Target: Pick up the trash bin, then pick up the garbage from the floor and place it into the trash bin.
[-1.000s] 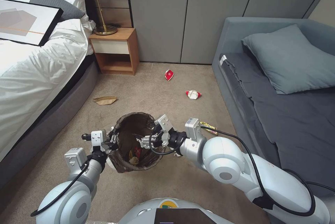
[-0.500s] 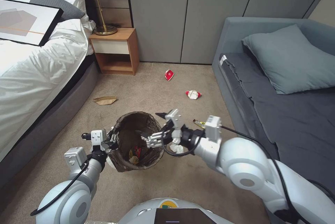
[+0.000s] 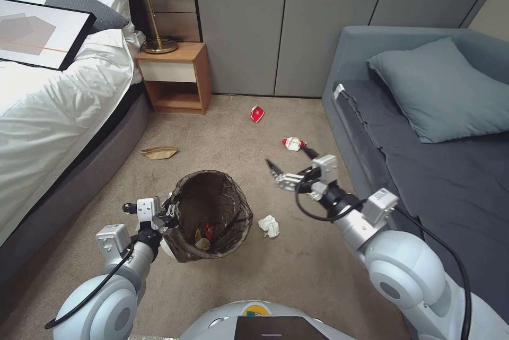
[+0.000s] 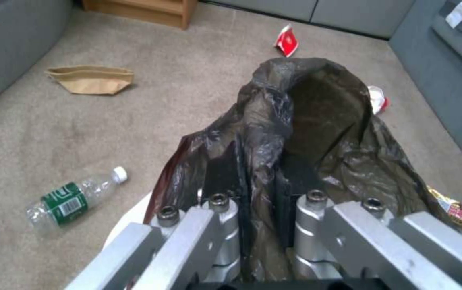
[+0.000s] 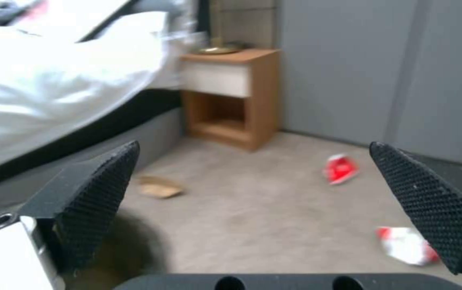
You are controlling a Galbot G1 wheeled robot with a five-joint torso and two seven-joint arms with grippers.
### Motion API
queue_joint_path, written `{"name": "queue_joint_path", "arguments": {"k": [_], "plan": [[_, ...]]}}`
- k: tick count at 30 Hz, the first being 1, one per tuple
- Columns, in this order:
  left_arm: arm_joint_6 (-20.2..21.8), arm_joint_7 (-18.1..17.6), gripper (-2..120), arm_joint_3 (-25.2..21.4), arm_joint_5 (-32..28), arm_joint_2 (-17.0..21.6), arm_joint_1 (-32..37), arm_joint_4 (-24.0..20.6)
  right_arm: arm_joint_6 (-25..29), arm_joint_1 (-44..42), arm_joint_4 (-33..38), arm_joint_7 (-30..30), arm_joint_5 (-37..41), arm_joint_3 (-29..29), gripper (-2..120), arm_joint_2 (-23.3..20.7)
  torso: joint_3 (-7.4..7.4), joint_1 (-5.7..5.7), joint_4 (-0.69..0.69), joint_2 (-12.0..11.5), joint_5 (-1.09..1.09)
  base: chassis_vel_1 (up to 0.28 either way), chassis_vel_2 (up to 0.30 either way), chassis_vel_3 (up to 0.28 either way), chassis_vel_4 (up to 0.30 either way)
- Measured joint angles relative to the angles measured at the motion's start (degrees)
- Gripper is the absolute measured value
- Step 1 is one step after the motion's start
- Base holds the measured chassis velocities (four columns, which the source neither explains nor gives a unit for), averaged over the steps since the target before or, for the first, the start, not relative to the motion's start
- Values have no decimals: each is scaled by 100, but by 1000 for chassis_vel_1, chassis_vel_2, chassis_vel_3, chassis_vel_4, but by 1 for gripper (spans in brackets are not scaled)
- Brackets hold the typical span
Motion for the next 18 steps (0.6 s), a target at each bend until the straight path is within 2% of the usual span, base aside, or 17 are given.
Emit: {"name": "queue_joint_path", "arguments": {"k": [8,14,18], "plan": [[5,-5,8,-38,-42,52,7,0,628,-903,-220,-412,-732,792,100,644,0,0,-1,0,0,0,0,0,0],[20,-18,8,-39,-100,99,42,0,753,-1095,-614,-625,-929,900,100,749,0,0,-1,0,-1,0,0,0,0],[20,-21,8,-89,-120,129,55,0,746,-964,-1143,-721,-1086,823,100,683,0,0,0,0,0,0,0,0,0]]}}
